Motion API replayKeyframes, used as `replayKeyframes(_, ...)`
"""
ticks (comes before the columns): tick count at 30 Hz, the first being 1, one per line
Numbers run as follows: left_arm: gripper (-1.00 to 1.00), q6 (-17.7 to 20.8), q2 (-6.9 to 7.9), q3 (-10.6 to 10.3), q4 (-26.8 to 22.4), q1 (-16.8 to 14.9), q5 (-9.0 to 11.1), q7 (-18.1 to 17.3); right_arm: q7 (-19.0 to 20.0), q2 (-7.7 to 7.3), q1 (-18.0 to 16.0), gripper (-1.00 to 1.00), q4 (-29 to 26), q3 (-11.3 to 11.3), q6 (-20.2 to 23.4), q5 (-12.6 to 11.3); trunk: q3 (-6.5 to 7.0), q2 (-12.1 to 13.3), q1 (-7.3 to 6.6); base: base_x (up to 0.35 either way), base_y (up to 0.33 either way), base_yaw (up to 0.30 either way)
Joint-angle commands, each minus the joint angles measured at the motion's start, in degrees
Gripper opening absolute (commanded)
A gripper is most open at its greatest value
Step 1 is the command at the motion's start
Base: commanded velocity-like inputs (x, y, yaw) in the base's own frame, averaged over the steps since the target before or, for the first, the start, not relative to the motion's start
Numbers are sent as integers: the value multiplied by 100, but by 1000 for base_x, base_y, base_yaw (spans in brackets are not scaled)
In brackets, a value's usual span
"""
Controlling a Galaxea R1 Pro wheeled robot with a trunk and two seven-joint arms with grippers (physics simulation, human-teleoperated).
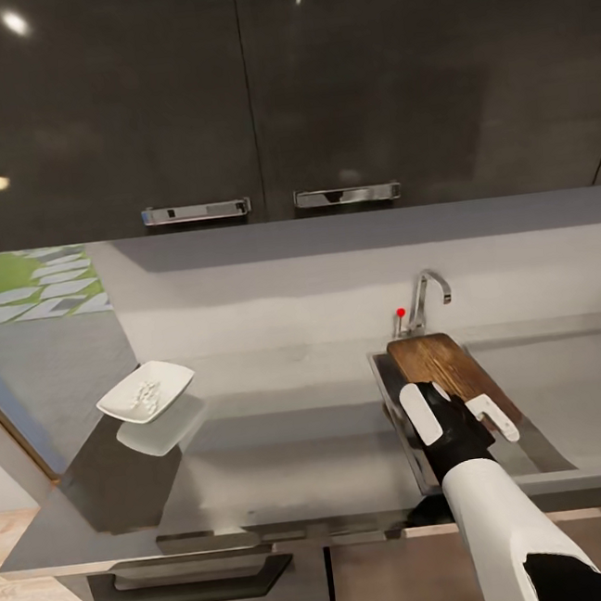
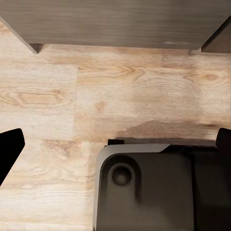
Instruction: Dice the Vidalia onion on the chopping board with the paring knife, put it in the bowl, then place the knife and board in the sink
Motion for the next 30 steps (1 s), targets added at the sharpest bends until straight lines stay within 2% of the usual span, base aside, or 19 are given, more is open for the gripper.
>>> replayKeyframes(1, 100, -9, 7, -48, -9, 1, 57, 19, -6, 4, -5, -100, -4, -10, -39, -22, -18, -12, 4, 0, 0, 0)
replayKeyframes(13, 100, -3, 1, -48, -9, 1, 57, 15, -10, 4, -6, -100, 7, -10, -38, -75, -126, -12, 4, 0, 0, 0)
replayKeyframes(19, 100, 0, -2, -48, -9, 1, 65, 19, -10, 4, -5, -100, 12, -26, -35, -62, -181, -12, 4, 229, -41, 0)
replayKeyframes(27, 100, 0, -2, -48, -9, 1, 65, 23, -10, 4, -5, -100, 53, -44, -38, -35, -255, -12, 4, 30, -6, 0)
replayKeyframes(30, 100, 0, -2, -48, -9, 1, 65, 18, -11, 4, -5, -100, 82, -157, -40, -26, -282, -12, 4, 0, 0, 0)
